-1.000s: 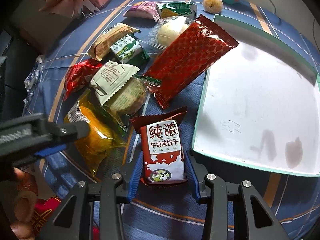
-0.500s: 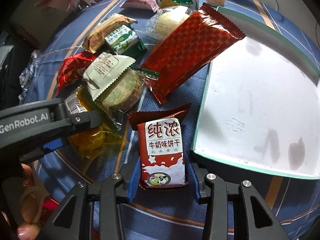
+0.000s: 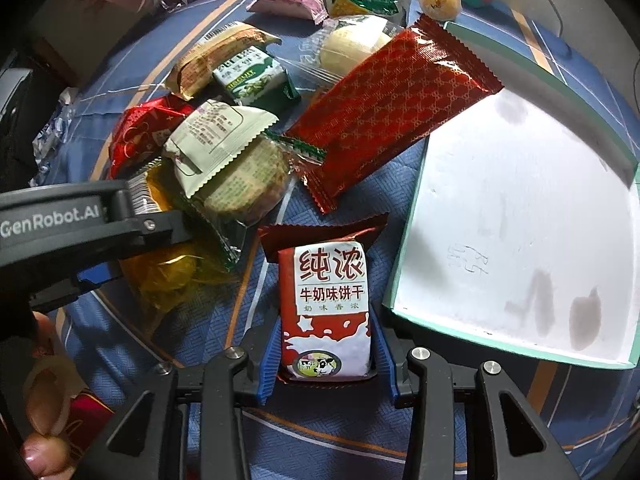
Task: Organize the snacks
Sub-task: 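Close the right gripper on the biscuit box while the left gripper grasps the yellow cake pack, then carry both packs over the white tray and open both grippers to release them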
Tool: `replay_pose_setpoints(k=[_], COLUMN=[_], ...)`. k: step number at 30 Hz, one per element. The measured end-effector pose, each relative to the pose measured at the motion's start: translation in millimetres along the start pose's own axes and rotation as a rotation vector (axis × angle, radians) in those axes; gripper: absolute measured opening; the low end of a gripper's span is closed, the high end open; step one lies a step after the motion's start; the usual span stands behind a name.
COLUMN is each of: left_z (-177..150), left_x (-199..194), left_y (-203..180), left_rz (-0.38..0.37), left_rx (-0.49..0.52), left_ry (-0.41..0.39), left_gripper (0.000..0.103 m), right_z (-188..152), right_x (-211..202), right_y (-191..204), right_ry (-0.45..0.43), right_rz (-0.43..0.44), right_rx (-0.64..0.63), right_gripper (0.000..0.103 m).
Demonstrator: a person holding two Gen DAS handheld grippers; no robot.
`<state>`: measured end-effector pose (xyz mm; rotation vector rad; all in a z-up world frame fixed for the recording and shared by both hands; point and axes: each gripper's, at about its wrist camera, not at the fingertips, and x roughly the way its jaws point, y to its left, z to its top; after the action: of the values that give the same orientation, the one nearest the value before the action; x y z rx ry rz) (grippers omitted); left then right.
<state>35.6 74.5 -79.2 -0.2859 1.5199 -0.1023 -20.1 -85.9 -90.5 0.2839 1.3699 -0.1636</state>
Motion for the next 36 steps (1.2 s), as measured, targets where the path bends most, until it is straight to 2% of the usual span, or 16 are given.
replay_pose_setpoints(k=[13,26,31,36], left_z=[4.3,-4.9,-6.1,-3.1], left_x=[-32.4,-75.5,-82.1,-80.8], left_y=[3.4,-10.2,-24.7,-44.4], left_rz=[-0.002,-0.029,-0.039,-0.067], left_rx=[0.017,0.099,0.167,0.222], left_ry=[-0.119,-0.291,-0.342,-0.346], left_gripper=[0.045,0.045,0.045,0.045], right_z=[1.9,10.3,10.8,10.8], right_x=[-14.7,-51.0,-62.1,-72.5], right_y=[9.4,8.2,-3.3,-31.8], right_ry=[-0.047,-0.183,-0.222,-0.252], right_rz=[0.017,0.057,0.06,0.046], right_rx=[0.009,0.037,0.063,0.121], right_gripper=[0.042,0.042,0.042,0.042])
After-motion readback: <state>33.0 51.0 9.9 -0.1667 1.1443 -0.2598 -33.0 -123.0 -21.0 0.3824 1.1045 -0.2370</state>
